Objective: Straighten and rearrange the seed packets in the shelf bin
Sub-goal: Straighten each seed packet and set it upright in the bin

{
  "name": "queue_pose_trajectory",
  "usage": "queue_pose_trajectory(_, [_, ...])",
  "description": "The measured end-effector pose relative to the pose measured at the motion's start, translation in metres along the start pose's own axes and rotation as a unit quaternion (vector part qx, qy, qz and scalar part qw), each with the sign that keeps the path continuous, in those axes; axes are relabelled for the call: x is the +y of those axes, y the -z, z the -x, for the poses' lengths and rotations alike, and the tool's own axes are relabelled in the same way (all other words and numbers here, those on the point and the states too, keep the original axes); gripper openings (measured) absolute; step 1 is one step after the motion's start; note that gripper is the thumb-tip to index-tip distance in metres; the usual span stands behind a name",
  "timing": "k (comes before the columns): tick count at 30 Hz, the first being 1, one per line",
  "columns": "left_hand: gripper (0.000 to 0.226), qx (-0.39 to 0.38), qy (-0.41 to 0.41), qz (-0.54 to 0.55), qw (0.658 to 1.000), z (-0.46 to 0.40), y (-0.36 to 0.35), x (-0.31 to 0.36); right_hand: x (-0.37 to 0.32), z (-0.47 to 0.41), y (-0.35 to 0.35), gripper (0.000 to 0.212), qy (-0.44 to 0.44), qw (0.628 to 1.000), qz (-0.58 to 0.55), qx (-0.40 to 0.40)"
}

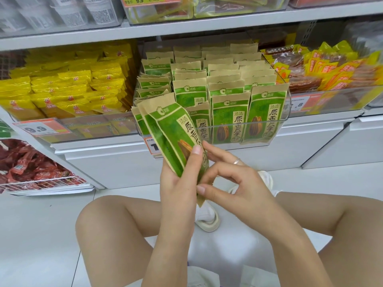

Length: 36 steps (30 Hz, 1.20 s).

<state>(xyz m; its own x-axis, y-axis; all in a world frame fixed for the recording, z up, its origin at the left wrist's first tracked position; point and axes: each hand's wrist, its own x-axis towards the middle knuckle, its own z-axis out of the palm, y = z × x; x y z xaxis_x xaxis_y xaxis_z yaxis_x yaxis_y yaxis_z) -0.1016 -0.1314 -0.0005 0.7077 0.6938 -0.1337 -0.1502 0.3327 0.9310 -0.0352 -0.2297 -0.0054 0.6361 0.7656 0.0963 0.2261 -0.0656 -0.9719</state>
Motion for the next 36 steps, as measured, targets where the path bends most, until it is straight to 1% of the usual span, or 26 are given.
queue_pose_trajectory(2, [0.032,0.024,-0.012,-0.005,1.0,-0.002,0.004,0.001,-0.001,-0.006,-0.002,0.015,0.001,1.0,-0.007,0.03])
queue_pose_trajectory(4, [0.026,0.039,-0.026,-0.014,0.999,-0.005,0.01,0.003,-0.003,-0.015,-0.001,0.022,-0.009,0.996,-0.046,0.074])
queue_pose_trajectory(7, [0.032,0.029,-0.063,-0.034,0.997,-0.011,0.015,0.013,-0.01,-0.033,0.009,0.037,-0.043,0.991,-0.079,0.1])
queue_pose_trajectory(10, [0.032,0.0,-0.079,-0.034,0.996,-0.021,0.015,0.032,-0.025,-0.054,0.026,0.051,-0.061,0.994,-0.081,0.05])
queue_pose_trajectory(12, [0.028,-0.028,-0.105,-0.046,0.993,-0.031,0.012,0.044,-0.037,-0.068,0.035,0.046,-0.043,0.994,-0.1,0.01])
queue_pose_trajectory(14, [0.023,-0.056,-0.137,-0.06,0.987,-0.042,0.006,0.056,-0.047,-0.084,0.044,0.045,-0.02,0.996,-0.091,-0.001])
queue_pose_trajectory(16, [0.017,-0.074,-0.175,-0.085,0.978,-0.057,0.0,0.07,-0.058,-0.1,0.053,0.047,0.009,0.998,-0.057,0.012])
queue_pose_trajectory(18, [0.018,-0.076,-0.217,-0.15,0.962,-0.075,-0.002,0.084,-0.072,-0.114,0.063,0.046,0.053,0.998,-0.02,0.029])
queue_pose_trajectory(19, [0.019,-0.07,-0.238,-0.201,0.948,-0.084,-0.003,0.092,-0.08,-0.119,0.067,0.045,0.078,0.996,0.002,0.038])
queue_pose_trajectory(20, [0.019,-0.058,-0.261,-0.264,0.927,-0.093,-0.003,0.098,-0.086,-0.125,0.07,0.041,0.103,0.993,0.028,0.048])
queue_pose_trajectory(22, [0.019,-0.03,-0.296,-0.384,0.874,-0.109,-0.003,0.108,-0.093,-0.134,0.075,0.036,0.131,0.986,0.079,0.066])
queue_pose_trajectory(23, [0.019,-0.019,-0.301,-0.417,0.857,-0.115,-0.003,0.112,-0.094,-0.138,0.077,0.036,0.134,0.984,0.096,0.071])
queue_pose_trajectory(25, [0.02,-0.014,-0.293,-0.445,0.846,-0.126,-0.002,0.114,-0.09,-0.146,0.079,0.036,0.127,0.982,0.118,0.073])
queue_pose_trajectory(29, [0.032,-0.012,-0.265,-0.509,0.819,-0.145,0.007,0.098,-0.065,-0.157,0.078,0.035,0.093,0.976,0.186,0.059])
queue_pose_trajectory(34, [0.04,-0.027,-0.225,-0.549,0.804,-0.151,0.015,0.075,-0.043,-0.158,0.074,0.035,0.032,0.971,0.234,0.031])
queue_pose_trajectory(36, [0.041,-0.024,-0.215,-0.565,0.796,-0.151,0.016,0.072,-0.042,-0.158,0.073,0.035,0.026,0.968,0.246,0.029])
